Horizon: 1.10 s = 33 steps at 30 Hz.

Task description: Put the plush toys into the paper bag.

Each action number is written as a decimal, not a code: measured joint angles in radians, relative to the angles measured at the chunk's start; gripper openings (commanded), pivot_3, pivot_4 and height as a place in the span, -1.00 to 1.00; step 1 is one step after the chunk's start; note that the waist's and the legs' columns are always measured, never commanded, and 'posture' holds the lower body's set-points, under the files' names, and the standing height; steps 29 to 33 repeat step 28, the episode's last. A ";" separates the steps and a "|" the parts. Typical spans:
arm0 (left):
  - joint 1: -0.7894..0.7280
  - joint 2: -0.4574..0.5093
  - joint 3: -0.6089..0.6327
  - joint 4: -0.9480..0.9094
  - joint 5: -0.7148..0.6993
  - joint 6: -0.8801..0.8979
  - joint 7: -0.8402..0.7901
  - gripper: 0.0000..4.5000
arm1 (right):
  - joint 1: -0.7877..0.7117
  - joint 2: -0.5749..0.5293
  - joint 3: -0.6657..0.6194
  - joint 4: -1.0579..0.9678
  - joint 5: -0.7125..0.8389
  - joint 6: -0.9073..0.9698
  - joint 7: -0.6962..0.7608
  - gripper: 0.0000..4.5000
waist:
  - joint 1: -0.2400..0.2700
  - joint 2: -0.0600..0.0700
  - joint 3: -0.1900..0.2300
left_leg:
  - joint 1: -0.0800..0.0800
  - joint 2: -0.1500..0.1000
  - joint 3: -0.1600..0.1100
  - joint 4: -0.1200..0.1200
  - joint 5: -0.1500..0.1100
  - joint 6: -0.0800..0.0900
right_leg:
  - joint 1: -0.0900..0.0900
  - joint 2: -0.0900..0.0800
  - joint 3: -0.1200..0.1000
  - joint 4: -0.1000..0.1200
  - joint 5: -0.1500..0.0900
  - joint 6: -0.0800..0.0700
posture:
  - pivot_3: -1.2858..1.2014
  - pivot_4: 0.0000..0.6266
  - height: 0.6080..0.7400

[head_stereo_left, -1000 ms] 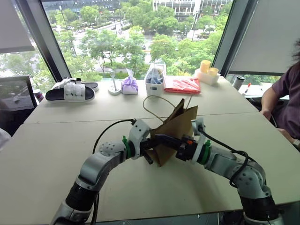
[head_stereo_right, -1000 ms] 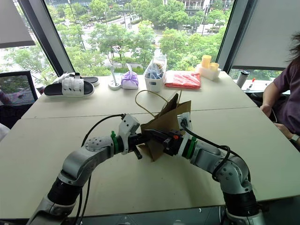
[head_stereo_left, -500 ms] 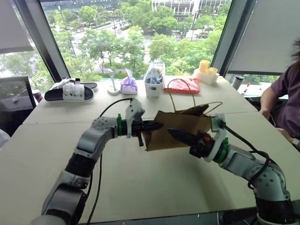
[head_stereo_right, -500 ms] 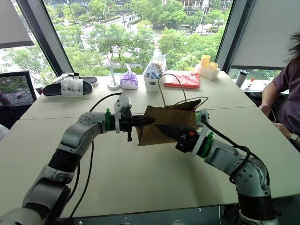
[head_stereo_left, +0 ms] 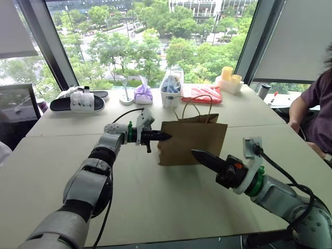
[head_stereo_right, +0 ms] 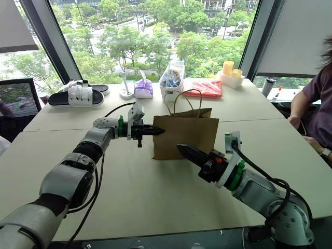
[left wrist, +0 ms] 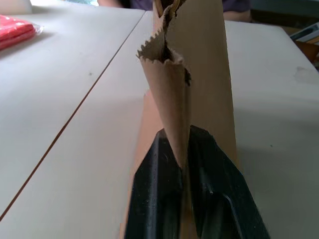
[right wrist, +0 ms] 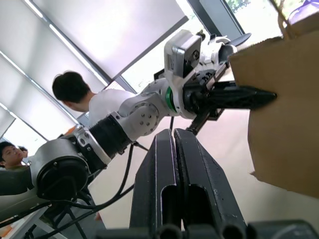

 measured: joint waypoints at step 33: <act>0.947 0.248 0.317 -1.402 -0.336 0.754 0.410 0.99 | -0.016 -0.100 0.053 0.190 -0.129 0.002 0.181 -0.99 | 0.003 0.001 0.000 | 0.002 0.005 -0.002 -0.001 -0.001 0.001 | 0.000 0.000 0.004 0.000 0.000 -0.001 | 0.03 -0.52 1.00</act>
